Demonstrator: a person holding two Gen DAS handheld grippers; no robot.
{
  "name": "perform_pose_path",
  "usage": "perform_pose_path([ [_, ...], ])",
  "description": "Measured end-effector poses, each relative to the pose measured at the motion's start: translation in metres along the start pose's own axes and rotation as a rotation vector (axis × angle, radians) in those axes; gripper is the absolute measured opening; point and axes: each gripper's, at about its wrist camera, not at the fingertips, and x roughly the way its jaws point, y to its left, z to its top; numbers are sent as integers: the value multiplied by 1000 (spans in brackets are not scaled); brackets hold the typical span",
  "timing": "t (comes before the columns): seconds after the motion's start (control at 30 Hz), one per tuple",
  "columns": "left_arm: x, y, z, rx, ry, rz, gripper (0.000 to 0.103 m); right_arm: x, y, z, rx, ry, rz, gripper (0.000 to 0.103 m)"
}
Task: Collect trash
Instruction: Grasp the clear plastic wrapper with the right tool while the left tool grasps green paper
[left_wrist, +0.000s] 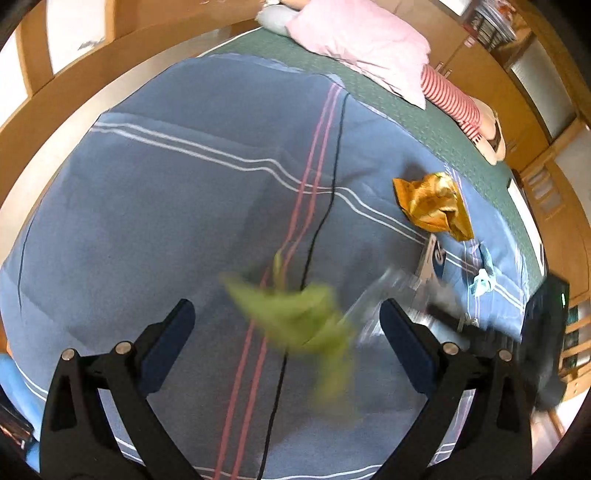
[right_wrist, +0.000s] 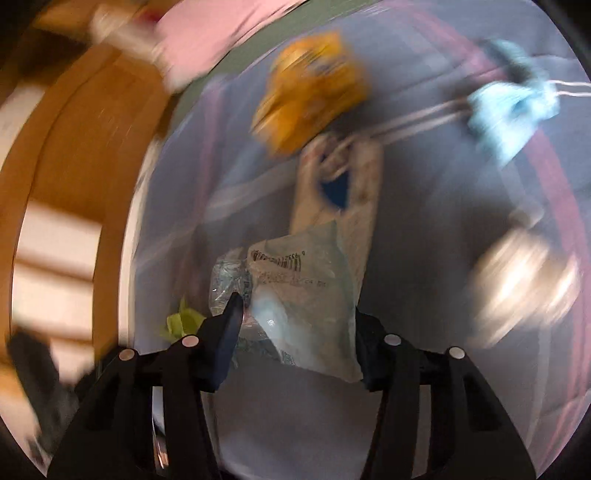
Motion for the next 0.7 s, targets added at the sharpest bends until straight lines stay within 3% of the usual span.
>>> perform_pose_path([
  [0.1, 2, 14, 2, -40, 12, 7, 100, -8, 21, -20, -60, -22, -37, 65],
  [0.2, 4, 28, 4, -87, 15, 16, 100, -28, 28, -35, -20, -155, -156, 73],
  [0.3, 5, 38, 3, -113, 24, 22, 100, -34, 29, -48, 41, -256, -212, 76],
  [0.47, 9, 47, -3, -117, 47, 28, 100, -14, 11, -56, 104, -141, -250, 76],
  [0.7, 7, 46, -7, -122, 49, 21, 100, -11, -1, -57, 159, -127, -290, 76],
])
